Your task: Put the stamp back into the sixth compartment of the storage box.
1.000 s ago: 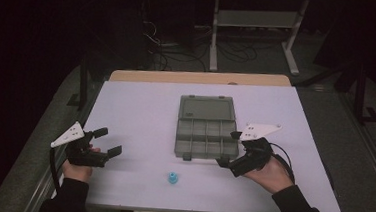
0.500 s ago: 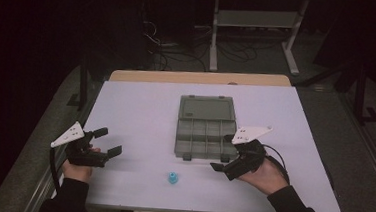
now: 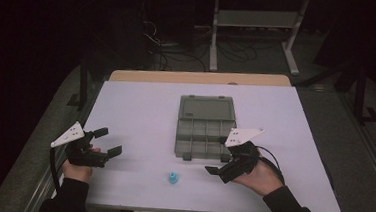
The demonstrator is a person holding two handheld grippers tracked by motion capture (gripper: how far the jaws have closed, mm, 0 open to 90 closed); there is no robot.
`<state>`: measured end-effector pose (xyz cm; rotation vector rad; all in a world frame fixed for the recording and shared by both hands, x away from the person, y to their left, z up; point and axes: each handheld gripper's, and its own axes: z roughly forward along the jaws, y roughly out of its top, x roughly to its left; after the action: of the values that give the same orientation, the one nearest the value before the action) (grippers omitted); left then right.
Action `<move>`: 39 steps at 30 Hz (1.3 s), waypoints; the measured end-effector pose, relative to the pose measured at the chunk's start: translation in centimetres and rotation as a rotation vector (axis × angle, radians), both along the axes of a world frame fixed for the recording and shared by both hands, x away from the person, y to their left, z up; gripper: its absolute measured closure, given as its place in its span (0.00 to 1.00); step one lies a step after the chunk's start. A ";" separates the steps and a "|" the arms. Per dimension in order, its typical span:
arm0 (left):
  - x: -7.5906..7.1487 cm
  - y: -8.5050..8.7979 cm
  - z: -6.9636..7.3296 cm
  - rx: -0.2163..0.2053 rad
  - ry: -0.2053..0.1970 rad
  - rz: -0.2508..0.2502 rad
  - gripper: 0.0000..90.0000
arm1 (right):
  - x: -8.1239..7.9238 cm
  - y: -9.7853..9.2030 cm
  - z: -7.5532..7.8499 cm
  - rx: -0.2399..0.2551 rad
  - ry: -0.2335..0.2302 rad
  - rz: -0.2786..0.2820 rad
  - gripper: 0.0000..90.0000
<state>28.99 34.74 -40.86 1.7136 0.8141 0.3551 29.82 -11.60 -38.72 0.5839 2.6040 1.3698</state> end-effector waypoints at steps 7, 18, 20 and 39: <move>0.0 0.0 0.0 -0.001 0.000 -0.001 0.00 | -0.1 0.8 -0.2 -0.014 0.002 0.021 0.00; 0.0 0.0 0.0 -0.002 -0.002 -0.002 0.00 | -0.3 2.0 -0.4 -0.037 0.008 0.057 0.00; 0.0 0.0 0.0 -0.002 -0.001 -0.002 0.00 | -0.3 2.1 -0.4 -0.040 0.012 0.062 0.00; 0.0 0.0 0.0 -0.003 -0.002 -0.003 0.00 | -0.7 4.3 -0.9 -0.077 0.023 0.126 0.00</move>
<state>28.99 34.77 -40.86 1.7115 0.8100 0.3529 29.17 -7.26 -39.60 0.4337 2.7400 1.2964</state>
